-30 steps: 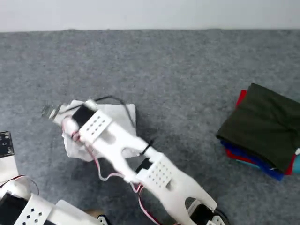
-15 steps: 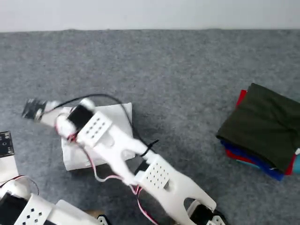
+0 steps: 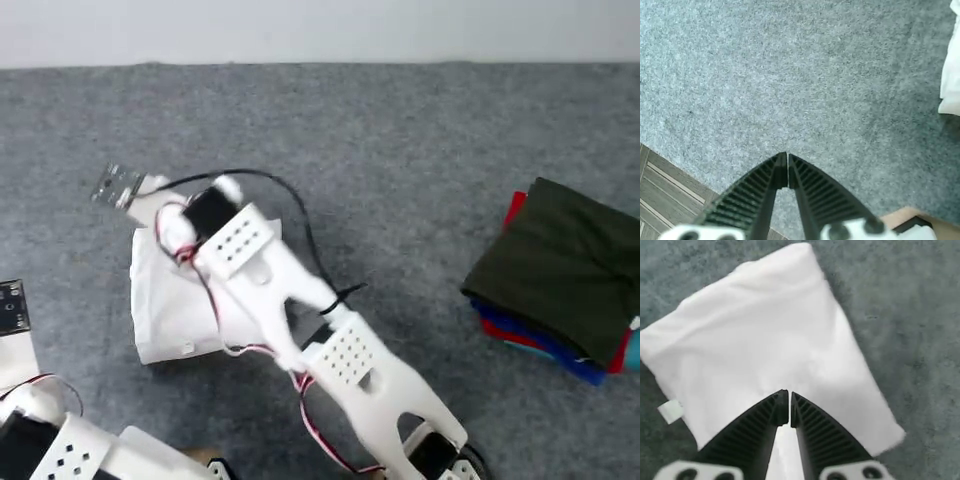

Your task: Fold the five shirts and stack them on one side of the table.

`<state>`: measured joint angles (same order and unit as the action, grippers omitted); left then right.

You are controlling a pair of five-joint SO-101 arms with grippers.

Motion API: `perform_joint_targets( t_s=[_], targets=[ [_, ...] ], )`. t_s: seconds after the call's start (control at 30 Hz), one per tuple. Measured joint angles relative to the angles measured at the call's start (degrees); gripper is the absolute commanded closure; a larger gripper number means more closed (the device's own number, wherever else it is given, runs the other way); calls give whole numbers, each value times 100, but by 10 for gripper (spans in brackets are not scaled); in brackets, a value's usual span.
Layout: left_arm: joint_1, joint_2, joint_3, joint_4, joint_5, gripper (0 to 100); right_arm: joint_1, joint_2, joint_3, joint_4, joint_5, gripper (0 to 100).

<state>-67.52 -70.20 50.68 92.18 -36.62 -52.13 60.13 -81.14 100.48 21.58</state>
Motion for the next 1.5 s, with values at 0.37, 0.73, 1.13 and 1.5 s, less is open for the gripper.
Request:
perform_joint_targets(
  t_s=[0.37,0.73,1.13,1.5],
  targets=[
    [0,0,0,0,369,983,-1310,949,9,0,-404,989],
    [0,0,0,0,369,983,-571,615,-1029,-26,-97,989],
    [0,0,0,0,369,983,-79,1459,-958,-3174,536,989],
    [0,0,149,0,369,983,-334,2163,-1213,-3710,1020,989]
  ],
)
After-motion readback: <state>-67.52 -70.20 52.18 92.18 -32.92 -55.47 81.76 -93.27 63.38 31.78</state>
